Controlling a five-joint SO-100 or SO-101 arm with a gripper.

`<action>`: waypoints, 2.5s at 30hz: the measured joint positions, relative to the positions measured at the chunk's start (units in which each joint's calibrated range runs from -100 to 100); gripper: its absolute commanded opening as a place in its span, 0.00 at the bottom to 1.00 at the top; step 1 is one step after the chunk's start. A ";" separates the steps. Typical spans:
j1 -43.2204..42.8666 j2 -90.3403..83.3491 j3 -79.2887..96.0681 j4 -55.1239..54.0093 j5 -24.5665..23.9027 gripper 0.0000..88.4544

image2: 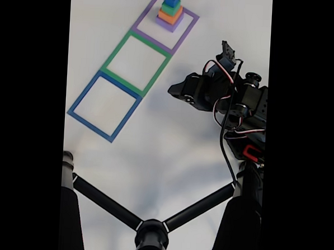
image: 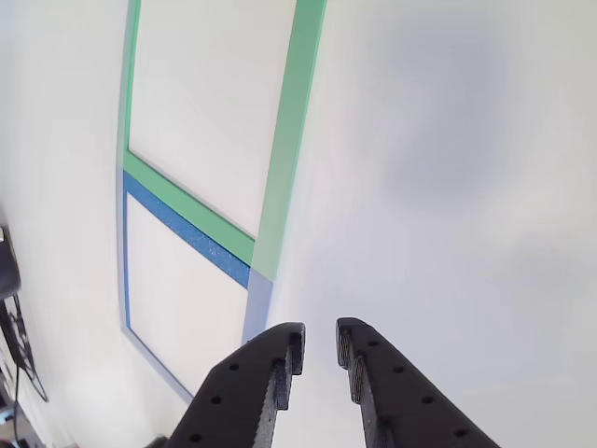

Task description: Tower of hanoi

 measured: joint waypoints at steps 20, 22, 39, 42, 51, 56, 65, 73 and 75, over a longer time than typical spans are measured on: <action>14.29 33.67 -50.92 7.04 90.41 0.00; 15.26 34.51 -53.25 7.12 107.05 0.00; 16.13 38.87 -74.32 25.48 166.34 0.01; 17.98 39.04 -76.04 26.28 170.84 0.01; 26.82 37.62 -76.30 28.57 187.28 0.02; 31.58 35.60 -71.05 26.36 187.48 0.10; 37.80 30.23 -54.71 13.77 187.48 0.22; 40.43 26.87 -38.88 -2.37 187.48 0.24; 41.30 26.78 -36.13 -6.09 187.48 0.25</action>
